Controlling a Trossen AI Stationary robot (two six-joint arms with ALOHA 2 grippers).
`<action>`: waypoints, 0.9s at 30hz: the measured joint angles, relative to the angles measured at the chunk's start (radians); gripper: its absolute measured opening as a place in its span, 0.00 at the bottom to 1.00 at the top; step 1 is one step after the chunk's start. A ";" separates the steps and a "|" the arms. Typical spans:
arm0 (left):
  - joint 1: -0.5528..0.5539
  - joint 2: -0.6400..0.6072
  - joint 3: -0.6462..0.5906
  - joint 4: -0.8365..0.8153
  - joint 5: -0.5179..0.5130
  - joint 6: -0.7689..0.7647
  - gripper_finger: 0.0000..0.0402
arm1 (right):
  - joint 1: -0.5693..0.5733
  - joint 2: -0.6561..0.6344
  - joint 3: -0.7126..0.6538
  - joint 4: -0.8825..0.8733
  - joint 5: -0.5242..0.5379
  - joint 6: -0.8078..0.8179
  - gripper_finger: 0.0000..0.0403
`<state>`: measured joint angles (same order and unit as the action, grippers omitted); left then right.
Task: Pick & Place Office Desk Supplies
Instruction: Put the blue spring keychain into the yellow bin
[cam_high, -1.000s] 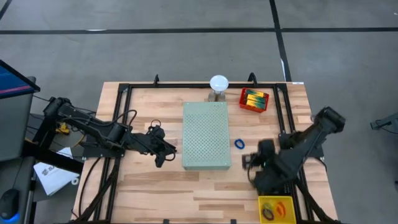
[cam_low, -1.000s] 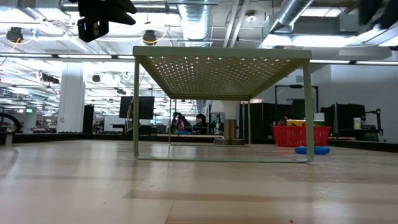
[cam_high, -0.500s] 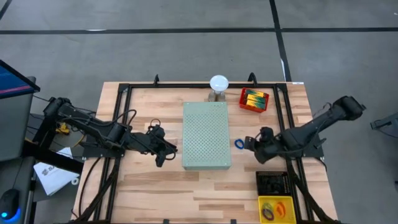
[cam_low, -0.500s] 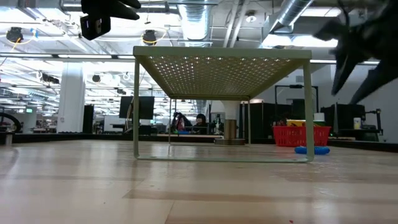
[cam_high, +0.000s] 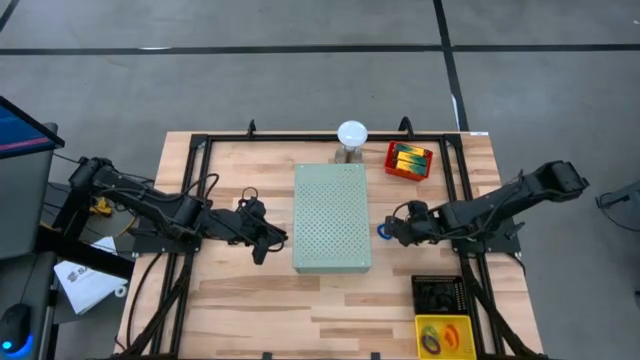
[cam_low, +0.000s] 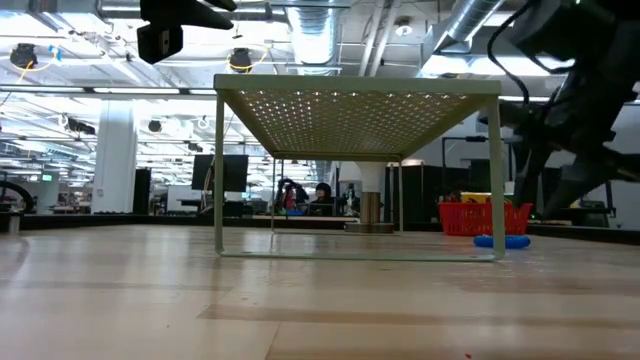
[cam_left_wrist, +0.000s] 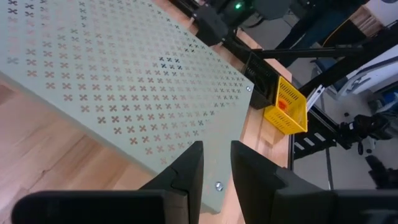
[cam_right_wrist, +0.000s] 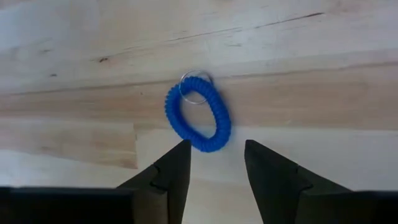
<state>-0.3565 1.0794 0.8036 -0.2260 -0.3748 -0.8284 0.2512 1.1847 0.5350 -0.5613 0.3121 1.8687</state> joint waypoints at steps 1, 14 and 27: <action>0.000 0.000 0.000 0.003 0.000 0.000 0.19 | -0.006 0.001 -0.012 0.014 -0.002 -0.004 0.37; 0.006 0.000 0.000 0.007 0.001 0.000 0.19 | -0.057 0.046 -0.076 0.136 -0.057 -0.061 0.37; 0.020 0.000 0.000 0.011 0.004 0.000 0.19 | -0.065 0.206 -0.010 0.154 -0.067 -0.059 0.35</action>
<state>-0.3367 1.0794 0.8036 -0.2150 -0.3712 -0.8284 0.1862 1.3909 0.5254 -0.4071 0.2446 1.8093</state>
